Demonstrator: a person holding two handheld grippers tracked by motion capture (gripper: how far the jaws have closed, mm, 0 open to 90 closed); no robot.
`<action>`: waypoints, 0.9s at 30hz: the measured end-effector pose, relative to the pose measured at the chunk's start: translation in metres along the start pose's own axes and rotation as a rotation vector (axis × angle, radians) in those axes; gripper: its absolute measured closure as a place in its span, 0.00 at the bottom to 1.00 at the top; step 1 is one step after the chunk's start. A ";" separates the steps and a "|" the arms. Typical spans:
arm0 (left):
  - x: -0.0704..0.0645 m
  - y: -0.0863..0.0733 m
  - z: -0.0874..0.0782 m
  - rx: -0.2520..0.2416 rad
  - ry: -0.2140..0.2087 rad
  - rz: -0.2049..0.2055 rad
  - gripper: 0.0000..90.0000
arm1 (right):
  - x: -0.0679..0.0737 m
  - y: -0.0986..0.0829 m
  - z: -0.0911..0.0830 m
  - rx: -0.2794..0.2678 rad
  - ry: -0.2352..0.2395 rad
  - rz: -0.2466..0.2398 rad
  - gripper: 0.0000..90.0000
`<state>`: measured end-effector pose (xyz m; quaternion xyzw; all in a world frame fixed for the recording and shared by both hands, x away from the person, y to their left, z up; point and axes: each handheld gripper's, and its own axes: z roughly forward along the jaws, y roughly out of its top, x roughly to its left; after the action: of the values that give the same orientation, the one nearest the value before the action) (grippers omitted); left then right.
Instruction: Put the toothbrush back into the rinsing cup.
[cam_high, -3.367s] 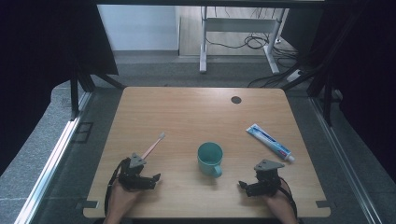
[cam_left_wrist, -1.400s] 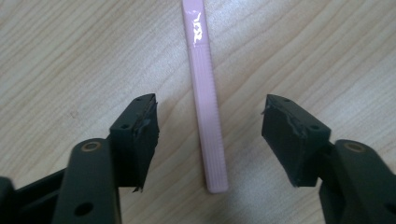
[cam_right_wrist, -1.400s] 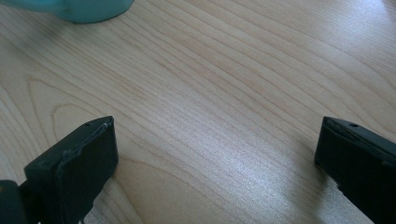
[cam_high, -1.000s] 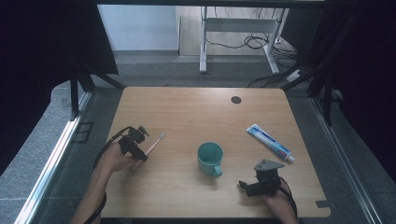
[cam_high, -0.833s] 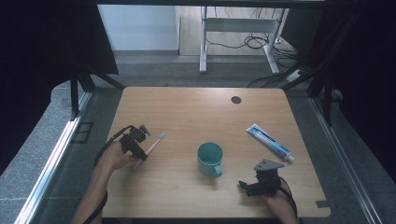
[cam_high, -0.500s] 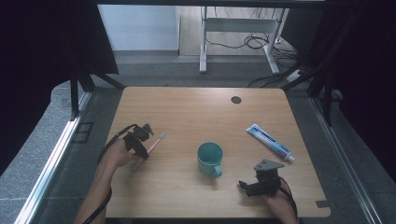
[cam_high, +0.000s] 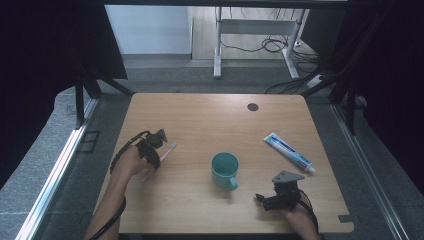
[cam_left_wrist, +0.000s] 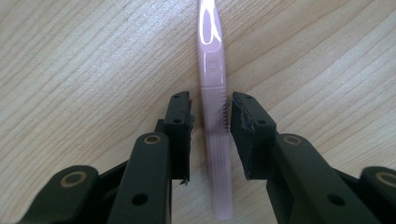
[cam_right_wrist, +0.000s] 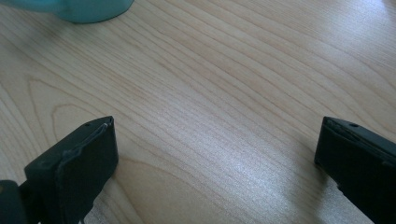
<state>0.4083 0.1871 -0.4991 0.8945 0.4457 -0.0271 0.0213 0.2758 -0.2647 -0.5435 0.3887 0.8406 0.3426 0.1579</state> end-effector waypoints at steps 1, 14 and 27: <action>0.000 0.000 0.001 0.002 0.000 -0.002 0.77 | 0.000 0.000 0.000 0.000 0.000 0.001 0.00; -0.003 0.005 0.001 0.023 0.024 -0.018 0.89 | 0.000 0.000 0.000 0.000 0.000 0.001 0.00; -0.002 0.001 -0.017 -0.082 -0.018 -0.009 0.89 | 0.000 0.000 0.000 0.000 0.000 0.000 0.00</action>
<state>0.4082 0.1856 -0.4816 0.8905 0.4503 -0.0169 0.0620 0.2758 -0.2647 -0.5434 0.3889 0.8406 0.3425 0.1579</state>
